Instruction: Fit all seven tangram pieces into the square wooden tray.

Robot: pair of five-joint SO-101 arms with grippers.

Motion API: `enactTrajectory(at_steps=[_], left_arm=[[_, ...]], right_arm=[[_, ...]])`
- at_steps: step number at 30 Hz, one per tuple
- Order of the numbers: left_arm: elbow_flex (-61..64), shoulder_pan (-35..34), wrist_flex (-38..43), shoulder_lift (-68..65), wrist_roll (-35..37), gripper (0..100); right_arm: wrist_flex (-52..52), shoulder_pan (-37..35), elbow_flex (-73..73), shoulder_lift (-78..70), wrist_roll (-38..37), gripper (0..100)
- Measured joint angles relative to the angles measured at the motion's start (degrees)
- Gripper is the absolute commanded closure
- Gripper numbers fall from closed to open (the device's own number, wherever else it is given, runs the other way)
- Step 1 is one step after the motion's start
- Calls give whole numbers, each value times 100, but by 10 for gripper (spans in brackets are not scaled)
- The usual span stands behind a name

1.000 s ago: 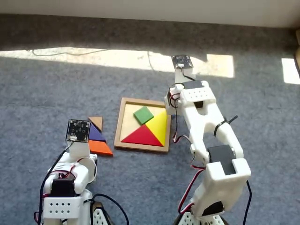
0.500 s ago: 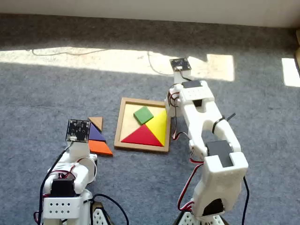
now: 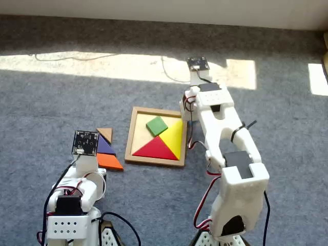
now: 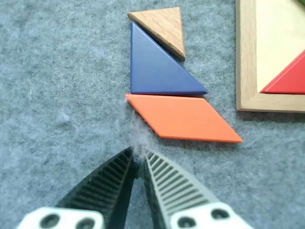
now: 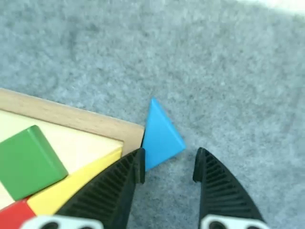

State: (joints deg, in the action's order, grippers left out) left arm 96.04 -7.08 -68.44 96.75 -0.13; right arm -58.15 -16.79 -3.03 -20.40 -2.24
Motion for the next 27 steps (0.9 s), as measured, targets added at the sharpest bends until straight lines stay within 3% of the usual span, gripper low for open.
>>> enactTrajectory(at_steps=[20, 27], left_arm=[[0, 0, 0, 0, 0, 992], [0, 0, 0, 0, 0, 992]], right_arm=[[-202, 237, 818, -844, 35, 825], [-176, 281, 809, -923, -325, 825]])
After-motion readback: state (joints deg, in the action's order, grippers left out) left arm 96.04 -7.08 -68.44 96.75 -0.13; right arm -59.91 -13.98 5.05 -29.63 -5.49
